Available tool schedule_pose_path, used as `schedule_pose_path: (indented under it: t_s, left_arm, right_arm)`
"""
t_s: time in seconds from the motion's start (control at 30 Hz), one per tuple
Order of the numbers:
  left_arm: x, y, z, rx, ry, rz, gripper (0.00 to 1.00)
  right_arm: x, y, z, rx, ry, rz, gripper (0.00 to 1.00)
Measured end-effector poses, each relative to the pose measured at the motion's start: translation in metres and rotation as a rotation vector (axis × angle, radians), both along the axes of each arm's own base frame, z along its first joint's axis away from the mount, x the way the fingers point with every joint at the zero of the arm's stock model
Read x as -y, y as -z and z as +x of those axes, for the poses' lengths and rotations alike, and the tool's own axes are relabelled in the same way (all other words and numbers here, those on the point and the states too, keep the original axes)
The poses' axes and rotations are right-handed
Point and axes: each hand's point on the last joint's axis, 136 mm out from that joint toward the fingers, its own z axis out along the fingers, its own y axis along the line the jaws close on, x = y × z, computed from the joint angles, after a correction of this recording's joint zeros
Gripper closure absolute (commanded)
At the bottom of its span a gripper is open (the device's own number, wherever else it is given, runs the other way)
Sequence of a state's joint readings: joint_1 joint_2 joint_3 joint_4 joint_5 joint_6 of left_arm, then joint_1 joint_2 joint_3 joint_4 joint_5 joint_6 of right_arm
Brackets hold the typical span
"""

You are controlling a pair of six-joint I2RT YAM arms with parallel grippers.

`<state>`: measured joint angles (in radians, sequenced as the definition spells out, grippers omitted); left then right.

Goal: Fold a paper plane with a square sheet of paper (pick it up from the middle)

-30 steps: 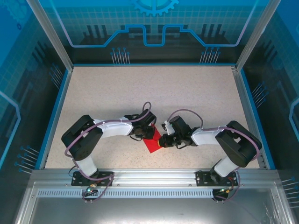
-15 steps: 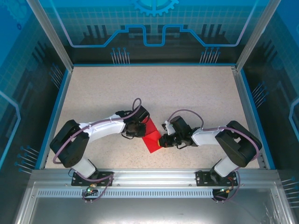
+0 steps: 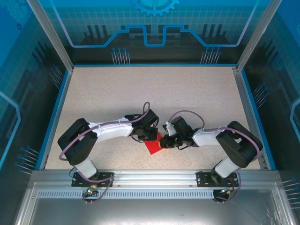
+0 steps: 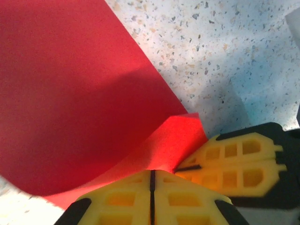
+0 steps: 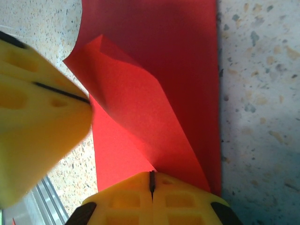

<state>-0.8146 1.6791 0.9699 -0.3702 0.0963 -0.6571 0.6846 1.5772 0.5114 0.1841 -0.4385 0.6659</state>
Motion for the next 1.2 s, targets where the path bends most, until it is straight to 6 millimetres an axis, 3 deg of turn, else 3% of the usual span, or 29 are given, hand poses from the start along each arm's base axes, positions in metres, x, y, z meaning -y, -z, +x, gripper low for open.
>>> schedule_pose_path:
  t_s: [0.4,0.8,1.2]
  left_arm:
    - [0.0,0.025,-0.009,-0.043,0.016,-0.007,0.92]
    - [-0.005,0.027,-0.006,-0.046,0.006,-0.027,0.92]
    - [-0.036,0.027,0.006,-0.061,-0.064,-0.048,0.92]
  right_arm:
    - [0.001,0.001,0.001,-0.013,0.002,0.007,1.0]
    - [0.001,0.001,0.0,-0.014,0.001,0.008,1.0]
    - [0.002,0.001,0.001,-0.013,0.003,0.017,1.0]
